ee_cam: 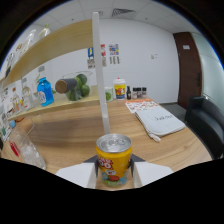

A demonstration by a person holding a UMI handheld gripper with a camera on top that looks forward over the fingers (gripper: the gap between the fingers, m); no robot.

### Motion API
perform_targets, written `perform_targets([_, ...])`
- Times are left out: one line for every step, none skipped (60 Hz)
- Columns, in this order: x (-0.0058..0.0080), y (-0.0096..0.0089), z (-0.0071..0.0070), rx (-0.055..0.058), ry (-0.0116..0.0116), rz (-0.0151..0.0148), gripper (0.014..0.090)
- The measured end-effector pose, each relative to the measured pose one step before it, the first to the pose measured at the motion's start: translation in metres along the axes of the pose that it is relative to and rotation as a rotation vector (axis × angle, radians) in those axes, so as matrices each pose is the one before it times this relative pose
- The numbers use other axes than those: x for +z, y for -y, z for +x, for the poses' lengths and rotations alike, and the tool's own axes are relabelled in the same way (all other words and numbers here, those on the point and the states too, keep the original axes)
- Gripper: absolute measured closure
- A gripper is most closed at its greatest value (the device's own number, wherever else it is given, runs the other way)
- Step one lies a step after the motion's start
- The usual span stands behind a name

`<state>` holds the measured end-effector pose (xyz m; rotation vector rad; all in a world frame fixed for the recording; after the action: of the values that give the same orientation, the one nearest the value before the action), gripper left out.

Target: Make me a cup of Vodka Sunrise.

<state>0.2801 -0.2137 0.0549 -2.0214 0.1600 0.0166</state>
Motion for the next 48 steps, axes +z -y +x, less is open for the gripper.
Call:
perform_targets([0.00068,-0.00185,0.00017,-0.0006,0.00041,-0.00428,0.054])
perform_targets([0.0009,-0.00187,0.00024,0.0005,0.0002,-0.00344,0.0539])
perform_targets([0.00058,-0.00188,0.00008,0.0004,0.00096,-0.00284,0.0539])
perform_targets([0.00022,-0.0015,-0.00014,-0.0011,0.00174,-0.00387,0.054])
perform_targets([0.00086,-0.00206,0.00008,-0.001,0.00036,-0.00256,0.0539])
perform_targets([0.00071,-0.00179,0.00045,-0.002,-0.00092,-0.00274,0.0538])
perform_targets([0.00025,-0.00182,0.0005,-0.0027,-0.00207,-0.00405,0.054])
perform_targets([0.00032,-0.00236,0.00044,-0.0021,-0.00227,-0.00572,0.0538])
perform_targets([-0.00016,0.00074,-0.00002,-0.0018,-0.00082,0.00661,0.0536])
perform_targets([-0.00041,-0.00013,-0.00014,-0.001,-0.00082,0.00436,0.0533])
perform_targets([-0.00054,-0.00019,0.00016,-0.0032,-0.00211,0.00225,0.0535])
perform_targets([-0.00057,-0.00057,-0.00008,-0.0041,-0.00155,0.00089,0.0533])
perform_targets([-0.00035,-0.00075,0.00056,-0.0035,-0.00055,0.00113,0.0532])
perform_targets([-0.00017,-0.00027,-0.00012,-0.0042,-0.00117,0.00177,0.053])
perform_targets([-0.00032,-0.00027,-0.00007,-0.0039,-0.00207,0.00203,0.0526])
perform_targets([-0.00045,-0.00011,-0.00008,-0.0039,-0.00257,0.00215,0.0527])
perform_targets([-0.00077,-0.00021,-0.0009,-0.0033,-0.00217,0.00063,0.0527])
perform_targets([-0.00027,-0.00025,-0.00024,-0.0031,-0.00226,0.00181,0.0525])
perform_targets([-0.00042,-0.00033,-0.00017,-0.0029,-0.00214,0.00106,0.0524])
perform_targets([-0.00028,-0.00046,-0.00008,-0.0025,-0.00224,0.00063,0.0521])
perform_targets([-0.00046,-0.00089,-0.00006,-0.0019,-0.00156,-0.00141,0.0521])
perform_targets([-0.00047,-0.00099,-0.00026,0.0004,-0.0002,-0.00326,0.0517])
perform_targets([-0.00048,-0.0014,-0.0002,0.0016,-0.00025,-0.00648,0.0515])
perform_targets([-0.00037,-0.00112,-0.00009,0.0032,-0.00063,-0.0051,0.0515])
perform_targets([-0.00027,-0.0014,-0.00018,0.0039,-0.00086,-0.00692,0.0514])
perform_targets([-0.00073,-0.00019,0.00067,0.0024,-0.0009,0.00149,0.0511])
perform_targets([-0.00013,-0.00009,0.00019,0.0019,-0.00262,0.00045,0.0511])
perform_targets([-0.00019,-0.00052,0.00028,0.0013,-0.00333,-0.00246,0.051])
perform_targets([0.00001,-0.00053,0.00016,0.0015,-0.00356,-0.00389,0.0509])
perform_targets([-0.00039,-0.00133,0.00016,0.0016,-0.00303,-0.00672,0.0509])
perform_targets([-0.00071,-0.0018,0.00002,0.001,-0.00296,-0.01008,0.051])
perform_targets([-0.00089,-0.00103,0.00013,0.0005,-0.00304,-0.00753,0.0502])
perform_targets([-0.00132,-0.00002,0.00066,0.0008,-0.00428,-0.00298,0.0478])
perform_targets([-0.00175,0.00081,0.00052,0.001,-0.00511,0.00082,0.043])
perform_targets([-0.00207,0.00098,0.00125,0.0001,-0.00734,0.00146,0.037])
perform_targets([-0.0024,0.00108,0.00174,-0.0003,-0.01046,0.00106,0.0318])
perform_targets([-0.0027,0.00112,0.00115,-0.0011,-0.01014,-0.00018,0.0276])
perform_targets([-0.00296,0.00104,-0.00005,-0.0021,-0.00508,-0.00268,0.0242])
perform_targets([-0.00346,0.00137,-0.00076,-0.0009,-0.00184,-0.00333,0.0215])
perform_targets([-0.00343,0.00125,-0.0012,-0.0012,-0.00094,-0.0043,0.0198])
perform_targets([-0.00392,0.00121,-0.00023,-0.002,-0.00253,-0.00443,0.0188])
perform_targets([-0.00362,0.00178,-0.00039,-0.0041,-0.00409,-0.00356,0.0185])
perform_targets([-0.00478,0.00279,-0.00112,-0.0063,-0.00008,0.00202,0.019])
perform_targets([-0.00487,0.00391,-0.0004,-0.0066,-0.00385,0.00656,0.0191])
perform_targets([-0.00494,0.00485,-0.0002,-0.0066,-0.00556,0.01044,0.019])
perform_targets([-0.00528,0.00523,-0.00011,-0.0073,-0.00638,0.01123,0.0192])
perform_targets([-0.00561,0.00539,-0.00045,-0.0078,-0.0059,0.01137,0.0191])
perform_targets([-0.00558,0.00535,-0.00119,-0.0077,-0.00466,0.01201,0.0188])
